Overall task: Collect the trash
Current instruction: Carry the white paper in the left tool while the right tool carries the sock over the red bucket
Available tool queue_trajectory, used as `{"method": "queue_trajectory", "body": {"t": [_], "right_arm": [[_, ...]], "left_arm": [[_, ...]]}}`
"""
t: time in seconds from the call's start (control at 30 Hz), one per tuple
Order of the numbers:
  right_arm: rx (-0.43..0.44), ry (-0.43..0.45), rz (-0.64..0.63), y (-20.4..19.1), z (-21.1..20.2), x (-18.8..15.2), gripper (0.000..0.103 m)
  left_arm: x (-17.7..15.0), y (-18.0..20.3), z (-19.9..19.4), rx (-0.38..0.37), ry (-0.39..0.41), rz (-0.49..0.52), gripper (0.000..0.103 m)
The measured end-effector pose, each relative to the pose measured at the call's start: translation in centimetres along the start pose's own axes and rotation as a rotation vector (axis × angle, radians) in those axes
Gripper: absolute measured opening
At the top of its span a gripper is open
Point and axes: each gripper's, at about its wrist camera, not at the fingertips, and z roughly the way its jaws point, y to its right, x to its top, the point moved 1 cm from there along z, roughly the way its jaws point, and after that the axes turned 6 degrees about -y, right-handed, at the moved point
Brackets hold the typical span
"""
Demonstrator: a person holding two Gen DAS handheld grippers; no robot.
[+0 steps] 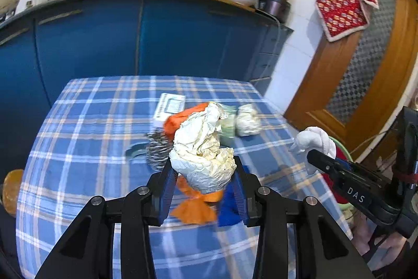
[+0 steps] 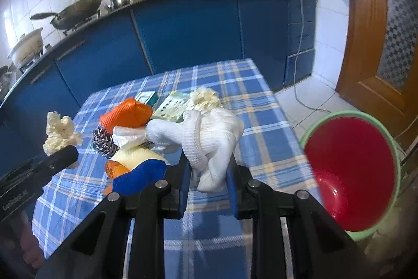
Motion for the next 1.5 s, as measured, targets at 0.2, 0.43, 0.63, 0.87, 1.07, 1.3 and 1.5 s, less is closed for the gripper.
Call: {"method": "queue_trajectory", "body": {"t": [0.2,0.43,0.63,0.87,1.07,1.3,1.5], "right_arm": [[-0.032,0.037,0.022,1.6,-2.7,-0.5,0.028],[-0.077,0.069,0.064,4.3,-5.0,-0.8,0.028],[-0.1,0.092,0.1,6.8,-6.2,-1.0,0.028],[-0.131,0.108,0.154,9.8,-6.7,-1.5,0.028],[-0.162,0.115,0.2,12.2,-6.8,-2.0,0.028],[-0.188,0.104,0.25,14.9,-6.4,-2.4,0.028],[-0.212,0.093,0.286,16.6,-6.0,-2.9,0.028]], "left_arm": [[0.4,3.0,-0.1,-0.044,-0.001,0.049,0.041],[1.2,6.5,0.6,-0.094,-0.016,0.092,0.041],[1.5,9.6,1.7,-0.121,-0.033,0.132,0.041],[1.6,13.1,3.9,-0.152,-0.071,0.173,0.041],[1.6,16.1,5.8,-0.182,-0.097,0.216,0.041],[1.4,18.9,7.9,-0.208,-0.123,0.253,0.041],[0.8,20.7,10.1,-0.221,-0.164,0.286,0.041]]}}
